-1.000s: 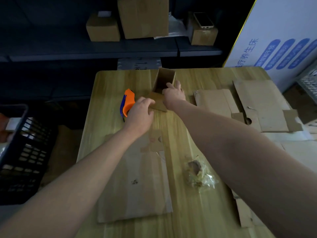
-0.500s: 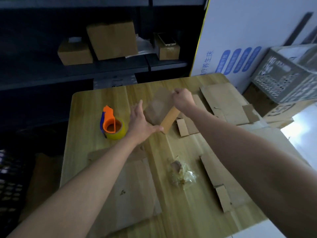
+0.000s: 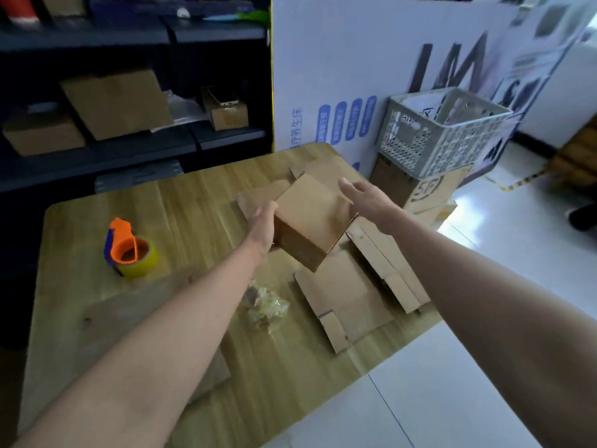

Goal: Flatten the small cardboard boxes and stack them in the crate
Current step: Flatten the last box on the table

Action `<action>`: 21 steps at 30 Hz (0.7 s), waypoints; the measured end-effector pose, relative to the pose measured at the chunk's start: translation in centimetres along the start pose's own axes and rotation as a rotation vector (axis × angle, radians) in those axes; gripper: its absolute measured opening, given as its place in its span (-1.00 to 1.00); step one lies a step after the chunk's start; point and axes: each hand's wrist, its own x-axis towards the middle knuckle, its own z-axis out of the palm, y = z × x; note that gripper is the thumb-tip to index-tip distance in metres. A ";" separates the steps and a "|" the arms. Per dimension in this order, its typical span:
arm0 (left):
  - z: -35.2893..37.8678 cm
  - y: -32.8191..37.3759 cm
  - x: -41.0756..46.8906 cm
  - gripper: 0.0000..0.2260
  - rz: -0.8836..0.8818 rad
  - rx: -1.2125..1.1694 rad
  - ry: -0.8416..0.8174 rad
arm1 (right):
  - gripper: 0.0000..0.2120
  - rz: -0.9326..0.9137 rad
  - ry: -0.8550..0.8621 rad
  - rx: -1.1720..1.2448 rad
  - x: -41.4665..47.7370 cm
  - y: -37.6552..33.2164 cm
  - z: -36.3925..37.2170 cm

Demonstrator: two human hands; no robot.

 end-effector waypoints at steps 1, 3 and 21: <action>0.8 0.0 -0.5 -0.73 -0.097 -0.087 0.004 | -0.36 0.024 -0.023 -0.007 -0.5 1.0 -1.0; 2.3 -0.3 -0.9 -0.69 -0.258 -0.214 0.005 | -0.38 0.043 -0.069 0.031 -1.4 2.8 -2.5; 8.6 -7.9 -6.2 -0.74 0.504 0.791 -0.028 | -0.64 0.238 -0.140 0.100 -5.8 10.2 -2.6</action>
